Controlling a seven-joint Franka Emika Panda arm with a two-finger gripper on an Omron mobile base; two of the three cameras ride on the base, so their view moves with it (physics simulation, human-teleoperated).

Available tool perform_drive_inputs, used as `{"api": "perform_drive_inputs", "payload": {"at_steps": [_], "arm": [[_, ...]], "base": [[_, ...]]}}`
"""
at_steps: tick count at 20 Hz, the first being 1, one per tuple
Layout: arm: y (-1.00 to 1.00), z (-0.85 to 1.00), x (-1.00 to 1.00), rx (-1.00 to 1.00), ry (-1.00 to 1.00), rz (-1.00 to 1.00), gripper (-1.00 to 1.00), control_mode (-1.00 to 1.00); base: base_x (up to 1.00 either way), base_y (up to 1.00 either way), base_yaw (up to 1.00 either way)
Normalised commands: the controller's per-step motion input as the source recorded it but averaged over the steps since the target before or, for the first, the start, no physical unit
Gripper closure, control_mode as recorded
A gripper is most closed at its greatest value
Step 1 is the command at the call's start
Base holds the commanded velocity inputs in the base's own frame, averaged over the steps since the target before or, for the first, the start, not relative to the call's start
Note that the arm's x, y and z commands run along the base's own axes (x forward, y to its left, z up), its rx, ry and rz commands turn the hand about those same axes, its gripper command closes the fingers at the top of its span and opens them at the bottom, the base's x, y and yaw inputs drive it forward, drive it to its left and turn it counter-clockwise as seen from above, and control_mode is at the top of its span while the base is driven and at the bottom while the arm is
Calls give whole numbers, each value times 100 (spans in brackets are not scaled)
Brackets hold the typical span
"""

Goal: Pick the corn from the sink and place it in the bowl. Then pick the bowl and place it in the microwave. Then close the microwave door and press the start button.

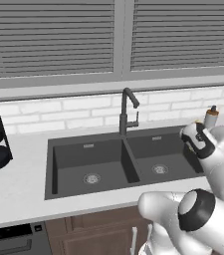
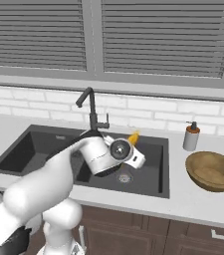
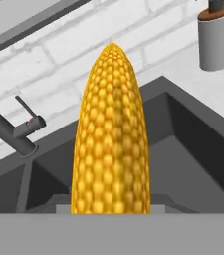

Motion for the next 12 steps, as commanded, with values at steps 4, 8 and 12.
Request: {"api": "perform_drive_inputs", "payload": {"at_steps": [4,8,12], "arm": [[0,100,-29,5,-8,-10,100,-100],[-13,100,-48,-1,25,-15,100,-100],[-41,95,-36,-2,16,-11,100,-100]], "base": [[0,0,0],[0,0,0],[0,0,0]]}}
